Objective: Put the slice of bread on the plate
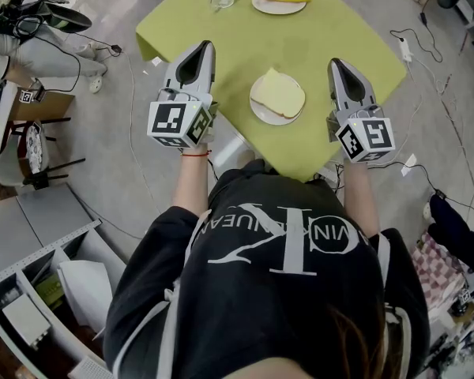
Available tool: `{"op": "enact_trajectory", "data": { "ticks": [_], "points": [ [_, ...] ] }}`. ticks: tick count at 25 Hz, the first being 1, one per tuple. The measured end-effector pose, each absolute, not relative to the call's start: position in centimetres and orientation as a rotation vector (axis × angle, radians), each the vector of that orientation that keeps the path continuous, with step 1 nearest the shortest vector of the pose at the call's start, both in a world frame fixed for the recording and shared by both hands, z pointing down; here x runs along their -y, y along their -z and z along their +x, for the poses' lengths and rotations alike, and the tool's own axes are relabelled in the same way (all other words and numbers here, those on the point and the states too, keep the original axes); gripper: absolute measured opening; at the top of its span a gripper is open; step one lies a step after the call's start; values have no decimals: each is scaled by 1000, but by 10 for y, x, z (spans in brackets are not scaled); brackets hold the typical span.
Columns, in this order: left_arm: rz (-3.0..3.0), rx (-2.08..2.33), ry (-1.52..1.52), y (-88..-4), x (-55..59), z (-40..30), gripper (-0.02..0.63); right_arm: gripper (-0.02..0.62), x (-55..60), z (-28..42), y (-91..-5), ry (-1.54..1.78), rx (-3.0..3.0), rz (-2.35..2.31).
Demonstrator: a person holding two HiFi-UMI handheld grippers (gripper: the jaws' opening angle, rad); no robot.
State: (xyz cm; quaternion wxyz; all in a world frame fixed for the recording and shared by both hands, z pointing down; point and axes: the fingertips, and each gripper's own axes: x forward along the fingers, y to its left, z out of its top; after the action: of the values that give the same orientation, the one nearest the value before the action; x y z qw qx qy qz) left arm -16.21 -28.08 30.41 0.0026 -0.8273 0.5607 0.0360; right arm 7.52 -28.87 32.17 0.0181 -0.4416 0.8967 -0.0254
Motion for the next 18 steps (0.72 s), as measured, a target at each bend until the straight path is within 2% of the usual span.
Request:
{"op": "enact_trajectory", "data": {
  "ticks": [18],
  "points": [
    [-2580,-1776,-104,-305,278,-162,11,2,291,80,-325,119,-2770,-1364]
  ]
}}
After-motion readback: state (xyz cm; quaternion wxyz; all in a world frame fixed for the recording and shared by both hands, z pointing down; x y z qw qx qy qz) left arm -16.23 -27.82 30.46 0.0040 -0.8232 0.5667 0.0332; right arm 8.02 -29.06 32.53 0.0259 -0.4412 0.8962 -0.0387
